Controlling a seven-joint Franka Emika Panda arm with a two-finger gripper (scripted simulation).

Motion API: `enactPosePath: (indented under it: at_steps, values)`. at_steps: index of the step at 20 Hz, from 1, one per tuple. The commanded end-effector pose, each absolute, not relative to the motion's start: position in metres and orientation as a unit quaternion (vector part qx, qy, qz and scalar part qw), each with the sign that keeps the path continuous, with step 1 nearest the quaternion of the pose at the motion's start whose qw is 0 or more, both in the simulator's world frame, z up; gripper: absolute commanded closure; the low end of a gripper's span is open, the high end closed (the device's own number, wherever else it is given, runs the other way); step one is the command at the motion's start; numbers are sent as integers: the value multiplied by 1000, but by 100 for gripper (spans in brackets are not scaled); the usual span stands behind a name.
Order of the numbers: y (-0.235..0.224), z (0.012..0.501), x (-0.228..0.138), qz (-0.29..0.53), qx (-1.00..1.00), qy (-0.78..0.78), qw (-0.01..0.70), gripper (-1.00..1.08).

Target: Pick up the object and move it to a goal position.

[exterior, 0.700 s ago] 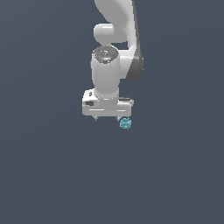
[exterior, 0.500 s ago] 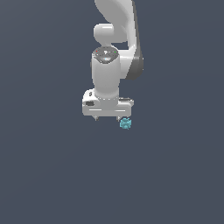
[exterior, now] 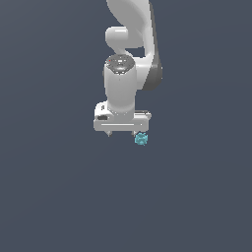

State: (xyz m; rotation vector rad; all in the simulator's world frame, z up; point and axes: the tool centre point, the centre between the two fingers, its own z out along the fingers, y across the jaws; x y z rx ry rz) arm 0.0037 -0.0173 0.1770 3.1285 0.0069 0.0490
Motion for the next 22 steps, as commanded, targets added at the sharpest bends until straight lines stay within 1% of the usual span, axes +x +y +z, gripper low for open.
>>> enactPosePath:
  at_steps: [1,8,16,22]
  values:
    - [-15,175,3,15,1000,2,6,-92]
    - [14,150,-13,11,1000,-4,4,-92]
    - [64,105,-49,3,1000,-16,1,-92]
    - [80,91,-63,0,1000,-21,0,-92]
